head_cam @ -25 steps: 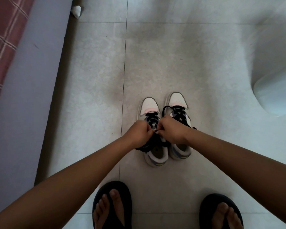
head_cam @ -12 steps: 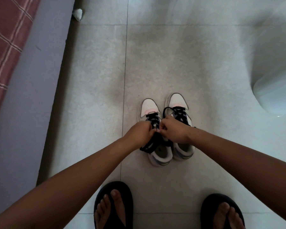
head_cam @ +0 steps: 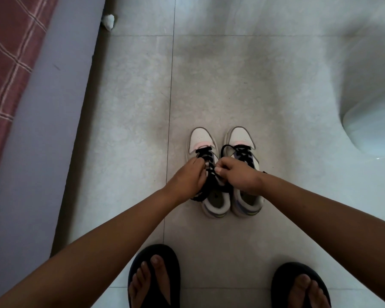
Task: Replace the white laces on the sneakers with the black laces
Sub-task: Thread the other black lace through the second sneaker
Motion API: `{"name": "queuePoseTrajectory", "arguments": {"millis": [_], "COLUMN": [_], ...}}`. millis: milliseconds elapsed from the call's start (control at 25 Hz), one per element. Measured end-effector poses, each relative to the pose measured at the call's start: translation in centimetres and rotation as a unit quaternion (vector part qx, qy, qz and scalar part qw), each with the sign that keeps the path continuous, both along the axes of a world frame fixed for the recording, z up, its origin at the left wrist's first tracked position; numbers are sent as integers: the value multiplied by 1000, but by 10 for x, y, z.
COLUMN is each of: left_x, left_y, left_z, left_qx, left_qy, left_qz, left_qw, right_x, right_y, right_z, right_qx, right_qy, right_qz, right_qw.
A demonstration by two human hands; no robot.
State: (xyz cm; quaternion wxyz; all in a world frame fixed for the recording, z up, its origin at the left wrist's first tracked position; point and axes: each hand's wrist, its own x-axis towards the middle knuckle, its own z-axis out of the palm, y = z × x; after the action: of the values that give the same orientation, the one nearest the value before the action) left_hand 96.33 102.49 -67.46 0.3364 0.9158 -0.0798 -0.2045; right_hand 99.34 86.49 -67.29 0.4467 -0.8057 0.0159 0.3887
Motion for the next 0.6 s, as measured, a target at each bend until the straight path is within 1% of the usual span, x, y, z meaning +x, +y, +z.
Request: {"name": "queuePoseTrajectory", "arguments": {"millis": [80, 120, 160, 240, 280, 320, 400, 480, 560, 600], "left_x": [5, 10, 16, 29, 34, 39, 46, 54, 61, 64], "left_y": [0, 1, 2, 2, -1, -8, -29, -52, -65, -68], "left_z": [3, 5, 7, 12, 14, 14, 12, 7, 3, 0], "left_qx": [-6, -2, 2, 1, -9, -20, -8, 56, 114, 128], "left_qy": [44, 64, 66, 22, 0, -11, -13, -28, -35, -29], "left_qz": [29, 40, 48, 66, 75, 79, 38, -56, -137, -163], "left_qw": [999, 997, 997, 998, 997, 997, 999, 996, 983, 978], "right_x": [-1, 0, 2, 13, 22, 30, 37, 30, 21, 19], "right_y": [3, 2, 0, -18, -35, -54, -86, -95, -86, -83], "right_z": [1, 3, 7, 14, 15, 15, 10, 0, -9, -10], "right_qx": [-12, -27, -41, -77, -108, -147, -203, -194, -171, -163], "right_qy": [-33, -67, -111, -209, -238, -237, -169, -118, -120, -128], "right_qz": [12, 25, 32, 6, -18, -36, -40, -2, 14, 14], "right_qw": [999, 997, 992, 975, 965, 960, 964, 974, 978, 978]}}
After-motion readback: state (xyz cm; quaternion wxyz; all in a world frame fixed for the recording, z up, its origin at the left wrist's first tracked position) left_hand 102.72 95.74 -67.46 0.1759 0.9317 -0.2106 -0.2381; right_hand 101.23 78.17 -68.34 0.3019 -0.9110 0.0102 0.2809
